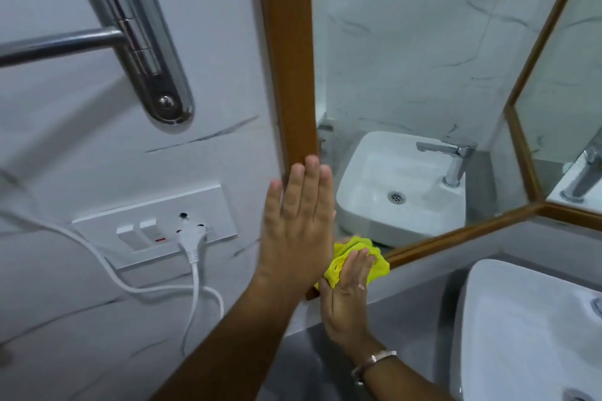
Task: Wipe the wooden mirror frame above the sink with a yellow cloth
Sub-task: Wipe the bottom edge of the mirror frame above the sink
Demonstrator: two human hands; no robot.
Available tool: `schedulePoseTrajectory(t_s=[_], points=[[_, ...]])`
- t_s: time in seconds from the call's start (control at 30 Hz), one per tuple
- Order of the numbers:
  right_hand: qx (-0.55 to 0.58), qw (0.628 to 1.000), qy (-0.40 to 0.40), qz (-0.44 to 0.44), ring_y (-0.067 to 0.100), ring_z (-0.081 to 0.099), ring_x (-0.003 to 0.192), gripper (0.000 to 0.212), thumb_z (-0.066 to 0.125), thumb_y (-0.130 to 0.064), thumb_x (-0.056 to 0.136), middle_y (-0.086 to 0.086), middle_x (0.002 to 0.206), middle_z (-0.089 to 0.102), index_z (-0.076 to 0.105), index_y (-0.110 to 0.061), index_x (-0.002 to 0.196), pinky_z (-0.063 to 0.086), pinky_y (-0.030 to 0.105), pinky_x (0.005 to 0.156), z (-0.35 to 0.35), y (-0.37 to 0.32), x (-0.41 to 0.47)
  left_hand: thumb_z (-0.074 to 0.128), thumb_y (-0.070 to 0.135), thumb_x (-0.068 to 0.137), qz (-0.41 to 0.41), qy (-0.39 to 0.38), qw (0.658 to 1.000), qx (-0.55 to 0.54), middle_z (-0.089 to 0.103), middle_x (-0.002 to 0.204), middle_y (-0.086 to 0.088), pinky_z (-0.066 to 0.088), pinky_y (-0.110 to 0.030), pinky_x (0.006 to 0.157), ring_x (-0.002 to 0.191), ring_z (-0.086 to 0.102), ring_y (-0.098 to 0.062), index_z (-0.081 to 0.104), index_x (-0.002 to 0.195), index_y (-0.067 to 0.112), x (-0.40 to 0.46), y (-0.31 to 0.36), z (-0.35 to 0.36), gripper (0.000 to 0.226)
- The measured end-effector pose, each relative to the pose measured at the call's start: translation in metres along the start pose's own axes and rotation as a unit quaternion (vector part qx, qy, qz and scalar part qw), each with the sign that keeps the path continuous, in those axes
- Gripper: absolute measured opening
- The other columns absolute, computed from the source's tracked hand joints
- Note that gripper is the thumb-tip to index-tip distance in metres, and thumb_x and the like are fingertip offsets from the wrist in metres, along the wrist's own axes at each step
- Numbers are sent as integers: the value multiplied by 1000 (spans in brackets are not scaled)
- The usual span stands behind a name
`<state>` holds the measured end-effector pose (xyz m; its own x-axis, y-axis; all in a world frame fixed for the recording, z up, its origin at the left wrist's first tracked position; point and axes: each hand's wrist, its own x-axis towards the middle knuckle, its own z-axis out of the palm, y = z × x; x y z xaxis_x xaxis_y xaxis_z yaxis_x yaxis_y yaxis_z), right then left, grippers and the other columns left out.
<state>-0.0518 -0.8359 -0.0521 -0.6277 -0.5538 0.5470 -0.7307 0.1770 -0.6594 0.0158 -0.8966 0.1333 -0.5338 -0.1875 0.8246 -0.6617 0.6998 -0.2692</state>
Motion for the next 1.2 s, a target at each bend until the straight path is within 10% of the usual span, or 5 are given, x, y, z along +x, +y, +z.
schedulePoseTrajectory(t_s=[0.27,0.47,0.9,1.1,1.2], points=[[164,955,136,208,38,-4,147,82,34,-43,94,18,157,-5,-2,8,147,-8,26,118,-40,51,73,46,54,97,-42,-4,999,17,-23,161,-19,-8,-47,123,150,-16,-33,-9,156,-1,2,11,-1,98],[274,855,257,357,22,12,148,87,37,-53,88,10,162,6,0,-9,153,11,40,121,-91,129,146,41,54,100,8,63,998,16,-32,157,-15,-12,-46,120,145,-25,-29,-18,155,13,85,3,-12,91],[367,852,190,323,21,50,109,64,55,-61,84,2,128,45,20,-52,138,46,35,92,0,54,65,37,41,103,91,130,987,-18,23,157,-6,-1,-54,118,148,9,-31,28,157,28,83,1,1,57],[347,801,307,379,10,63,91,50,45,-48,81,-10,102,64,55,-23,122,52,24,77,-93,144,156,35,44,103,88,146,985,-24,38,156,-2,4,-54,115,142,26,-26,31,156,28,84,0,2,55],[343,791,340,374,2,55,61,22,40,-38,86,-12,73,54,53,-22,81,46,28,69,-121,145,182,36,46,103,90,151,984,-23,35,156,-2,4,-54,115,142,26,-26,30,156,27,84,0,1,57]])
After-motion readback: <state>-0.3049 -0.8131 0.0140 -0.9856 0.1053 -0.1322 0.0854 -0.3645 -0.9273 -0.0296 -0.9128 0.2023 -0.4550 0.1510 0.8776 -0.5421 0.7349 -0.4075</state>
